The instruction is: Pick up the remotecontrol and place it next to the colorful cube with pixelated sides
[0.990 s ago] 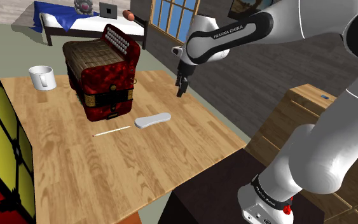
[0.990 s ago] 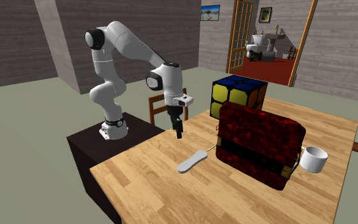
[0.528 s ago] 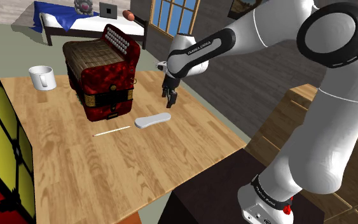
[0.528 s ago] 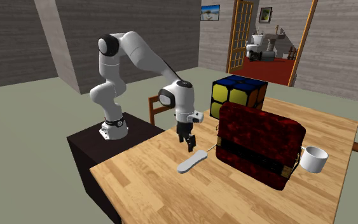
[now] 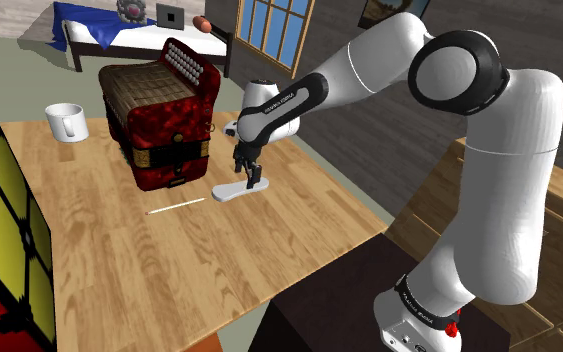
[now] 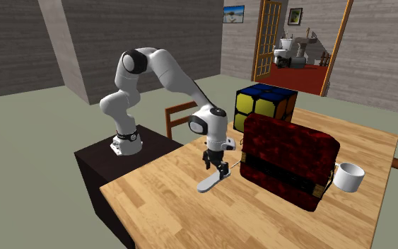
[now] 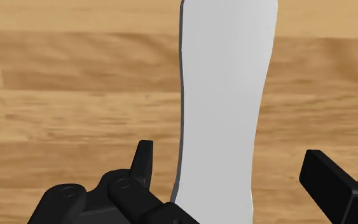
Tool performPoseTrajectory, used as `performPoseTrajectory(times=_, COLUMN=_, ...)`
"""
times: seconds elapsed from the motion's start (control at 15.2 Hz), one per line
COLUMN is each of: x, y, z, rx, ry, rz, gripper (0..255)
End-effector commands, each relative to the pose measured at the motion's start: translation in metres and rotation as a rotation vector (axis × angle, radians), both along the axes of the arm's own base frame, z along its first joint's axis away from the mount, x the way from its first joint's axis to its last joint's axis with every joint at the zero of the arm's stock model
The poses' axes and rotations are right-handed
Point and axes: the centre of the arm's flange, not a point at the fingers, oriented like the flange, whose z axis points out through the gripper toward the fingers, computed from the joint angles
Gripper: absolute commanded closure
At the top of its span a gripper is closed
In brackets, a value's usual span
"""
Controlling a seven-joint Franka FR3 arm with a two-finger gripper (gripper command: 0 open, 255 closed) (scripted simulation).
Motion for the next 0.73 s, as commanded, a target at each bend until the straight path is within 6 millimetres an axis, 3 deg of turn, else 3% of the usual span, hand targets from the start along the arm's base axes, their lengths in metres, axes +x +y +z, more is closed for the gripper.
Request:
performPoseTrajectory(times=0.0, x=0.001, y=0.0, z=-0.011, rx=0.0, ry=0.001, rz=0.009, gripper=0)
performPoseTrajectory(times=0.33, x=0.001, y=0.001, z=-0.035, rx=0.0, ry=0.001, rz=0.009, gripper=0)
performPoseTrajectory(times=0.66, x=0.001, y=0.001, z=-0.035, rx=0.0, ry=0.001, rz=0.009, gripper=0)
